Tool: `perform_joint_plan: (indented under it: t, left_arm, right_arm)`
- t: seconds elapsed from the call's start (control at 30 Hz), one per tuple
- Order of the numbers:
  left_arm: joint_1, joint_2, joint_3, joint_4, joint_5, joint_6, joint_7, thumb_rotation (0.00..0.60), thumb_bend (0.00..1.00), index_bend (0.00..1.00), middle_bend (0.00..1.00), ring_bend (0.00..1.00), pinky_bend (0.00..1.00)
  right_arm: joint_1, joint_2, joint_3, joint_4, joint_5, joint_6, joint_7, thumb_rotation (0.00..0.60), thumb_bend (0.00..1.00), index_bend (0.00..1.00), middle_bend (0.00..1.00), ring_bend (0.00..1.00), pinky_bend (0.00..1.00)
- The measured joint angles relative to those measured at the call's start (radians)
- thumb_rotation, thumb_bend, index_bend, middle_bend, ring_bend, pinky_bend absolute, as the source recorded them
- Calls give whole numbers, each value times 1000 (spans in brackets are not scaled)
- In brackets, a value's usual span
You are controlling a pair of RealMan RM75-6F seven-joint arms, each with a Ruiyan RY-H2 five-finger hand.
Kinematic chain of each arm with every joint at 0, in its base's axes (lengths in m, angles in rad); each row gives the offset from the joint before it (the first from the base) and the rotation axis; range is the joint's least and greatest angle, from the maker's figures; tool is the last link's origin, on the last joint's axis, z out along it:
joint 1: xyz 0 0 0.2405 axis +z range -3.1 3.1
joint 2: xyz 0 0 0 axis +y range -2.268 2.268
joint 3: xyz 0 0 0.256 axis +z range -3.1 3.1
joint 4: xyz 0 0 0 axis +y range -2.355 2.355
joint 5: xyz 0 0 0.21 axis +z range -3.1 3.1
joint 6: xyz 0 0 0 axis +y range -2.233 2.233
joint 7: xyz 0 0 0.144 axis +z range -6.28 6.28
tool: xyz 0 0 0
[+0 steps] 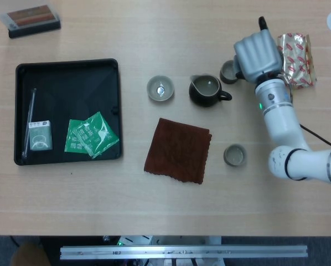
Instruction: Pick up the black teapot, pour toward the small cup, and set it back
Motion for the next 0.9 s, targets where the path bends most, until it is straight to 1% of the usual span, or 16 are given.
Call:
perform_joint_plan:
  t: [0.3,0.43,0.57,0.67,0.9]
  left_arm:
    - [-4,4,0,-5,3,-6,2,600,217,21,0,0,0]
    - [-6,7,-1,-8,5,-6,4,600,217,21,0,0,0]
    - [-8,9,-1,-11,6,-8,6,600,217,21,0,0,0]
    - [-11,9,-1,-13,7,-12,9,600,218,21,0,0,0]
    - [-20,9,-1,-21,16,-19,19,600,218,21,0,0,0]
  right_arm:
    - [-51,26,35,-32,-37,-12,127,409,784,924,868,862,129]
    - [-68,58,51,-77,-46,-21,171,409,782,924,865,862,129]
    - [-89,115,66,-156,-57,-32,223,410,779,924,861,860,129]
    - [-109,165,68,-223,-68,-43,255,410,778,924,859,849,129]
    - [-156,265,36,-351,-96,-86,336,409,776,924,851,835,129]
